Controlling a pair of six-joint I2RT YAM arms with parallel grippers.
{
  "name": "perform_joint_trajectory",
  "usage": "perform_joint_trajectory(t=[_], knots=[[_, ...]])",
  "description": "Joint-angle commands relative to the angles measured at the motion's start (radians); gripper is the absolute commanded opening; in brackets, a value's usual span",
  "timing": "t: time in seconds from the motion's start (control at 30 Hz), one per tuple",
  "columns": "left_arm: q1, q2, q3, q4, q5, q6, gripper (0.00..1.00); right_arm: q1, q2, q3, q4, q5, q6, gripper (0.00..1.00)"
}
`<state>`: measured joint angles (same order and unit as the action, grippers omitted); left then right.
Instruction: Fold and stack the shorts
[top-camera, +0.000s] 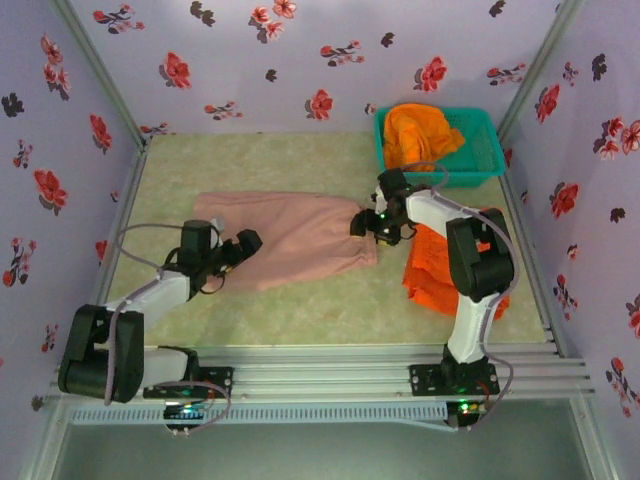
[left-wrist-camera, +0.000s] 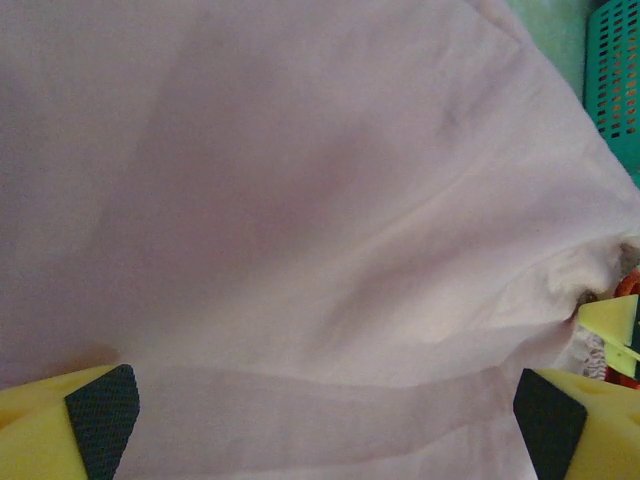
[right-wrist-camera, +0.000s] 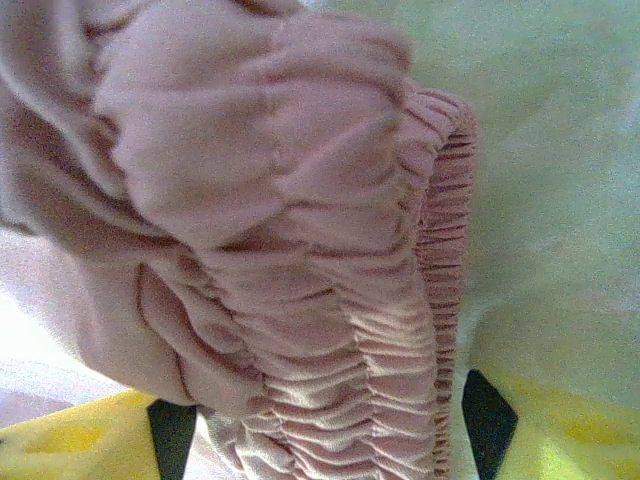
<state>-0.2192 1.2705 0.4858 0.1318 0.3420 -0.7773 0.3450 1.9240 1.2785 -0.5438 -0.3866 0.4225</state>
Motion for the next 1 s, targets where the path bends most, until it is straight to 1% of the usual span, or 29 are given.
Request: perform_joint_trajectory(t=[0.0, 0.07, 0.13, 0.17, 0.3, 0.37, 0.4, 0.5, 0.53, 0.73, 0.87, 0.97], knots=[[-0.006, 0.005, -0.025, 0.058, -0.001, 0.03, 0.99, 0.018, 0.028, 0.025, 0.005, -0.015, 0.02, 0.68], [-0.006, 0.004, -0.03, 0.057, -0.005, 0.034, 0.99, 0.026, 0.039, 0.028, 0.003, 0.003, 0.021, 0.65], [-0.005, -0.004, -0.03, 0.052, -0.006, 0.036, 0.99, 0.032, 0.048, 0.029, 0.0, 0.033, 0.023, 0.59], [-0.005, -0.01, -0.029, 0.05, -0.006, 0.036, 0.99, 0.034, 0.054, 0.029, 0.001, 0.039, 0.021, 0.53], [-0.003, -0.084, -0.012, 0.011, -0.019, 0.053, 0.99, 0.041, 0.069, 0.03, -0.004, 0.071, 0.004, 0.26], [0.003, -0.146, 0.003, -0.026, -0.041, 0.069, 0.99, 0.049, 0.065, 0.038, -0.032, 0.131, -0.022, 0.11], [0.008, -0.182, 0.013, -0.049, -0.054, 0.078, 1.0, 0.055, 0.059, 0.045, -0.05, 0.173, -0.042, 0.07], [0.029, -0.272, 0.033, -0.108, -0.079, 0.099, 1.0, 0.07, 0.028, 0.065, -0.114, 0.275, -0.093, 0.04], [0.038, -0.298, 0.038, -0.124, -0.08, 0.101, 1.0, 0.076, 0.015, 0.079, -0.15, 0.317, -0.112, 0.0], [0.063, -0.391, 0.068, -0.202, -0.079, 0.133, 0.99, 0.104, -0.055, 0.222, -0.424, 0.576, -0.202, 0.0], [0.063, -0.416, 0.074, -0.209, -0.076, 0.141, 0.99, 0.11, -0.079, 0.336, -0.604, 0.713, -0.255, 0.0], [0.063, -0.425, 0.072, -0.206, -0.067, 0.14, 0.99, 0.12, -0.088, 0.423, -0.712, 0.851, -0.297, 0.0]])
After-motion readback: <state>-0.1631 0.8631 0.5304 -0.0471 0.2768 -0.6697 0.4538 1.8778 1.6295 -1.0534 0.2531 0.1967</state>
